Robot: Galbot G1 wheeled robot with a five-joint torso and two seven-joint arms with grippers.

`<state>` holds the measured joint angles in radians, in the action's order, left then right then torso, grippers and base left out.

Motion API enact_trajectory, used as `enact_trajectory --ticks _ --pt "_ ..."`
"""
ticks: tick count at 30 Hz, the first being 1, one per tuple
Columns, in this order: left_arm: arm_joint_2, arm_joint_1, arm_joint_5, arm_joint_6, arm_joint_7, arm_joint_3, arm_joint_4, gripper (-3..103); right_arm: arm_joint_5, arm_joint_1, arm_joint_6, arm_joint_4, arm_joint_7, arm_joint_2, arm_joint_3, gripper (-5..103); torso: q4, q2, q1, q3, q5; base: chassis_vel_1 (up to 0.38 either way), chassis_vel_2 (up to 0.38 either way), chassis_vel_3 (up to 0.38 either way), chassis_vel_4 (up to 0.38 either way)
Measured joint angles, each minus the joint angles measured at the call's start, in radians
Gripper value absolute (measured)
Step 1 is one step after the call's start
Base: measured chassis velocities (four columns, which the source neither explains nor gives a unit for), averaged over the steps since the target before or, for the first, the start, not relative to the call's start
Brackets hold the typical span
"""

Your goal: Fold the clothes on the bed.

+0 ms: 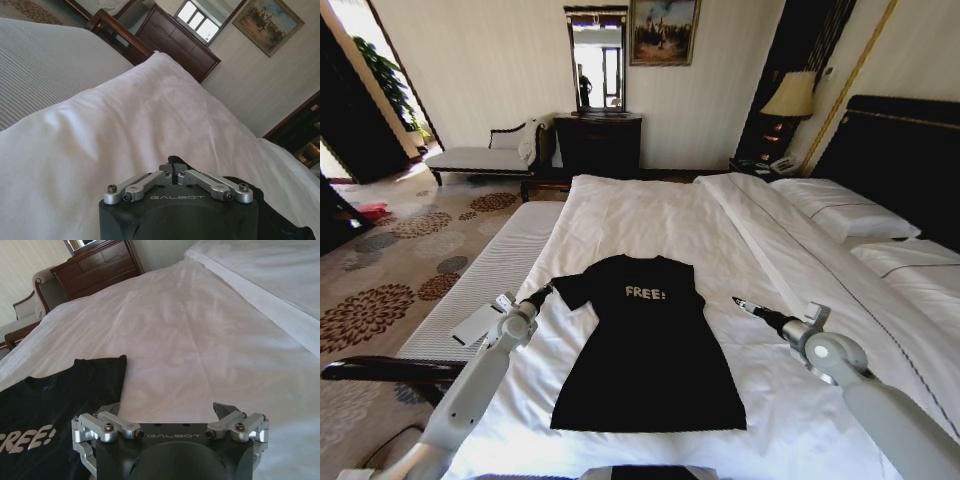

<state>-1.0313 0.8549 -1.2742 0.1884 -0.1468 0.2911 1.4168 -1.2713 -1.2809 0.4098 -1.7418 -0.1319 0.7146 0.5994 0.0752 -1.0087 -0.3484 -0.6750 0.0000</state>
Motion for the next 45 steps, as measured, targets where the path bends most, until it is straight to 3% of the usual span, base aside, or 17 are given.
enact_trajectory --ticks 9,27,45 --pt "0.001 -0.024 0.000 0.000 0.003 -0.008 -0.033 0 0.000 0.001 0.000 0.000 0.000 -0.001 -0.002 100 0.0000 0.000 0.000 0.000 0.0000 0.000 0.000 0.000 0.000" --pt "-0.015 -0.031 0.044 0.012 -0.078 -0.082 0.203 0 0.005 0.009 -0.001 0.006 0.005 0.001 -0.015 100 -0.0001 0.000 0.000 0.000 0.0002 0.000 0.000 0.000 0.000" --pt "-0.025 -0.135 0.163 0.007 -0.106 -0.322 0.231 0 0.004 0.076 -0.003 0.028 0.016 -0.012 -0.078 100 0.0002 0.000 0.000 0.000 0.0001 0.000 0.000 0.000 0.000"
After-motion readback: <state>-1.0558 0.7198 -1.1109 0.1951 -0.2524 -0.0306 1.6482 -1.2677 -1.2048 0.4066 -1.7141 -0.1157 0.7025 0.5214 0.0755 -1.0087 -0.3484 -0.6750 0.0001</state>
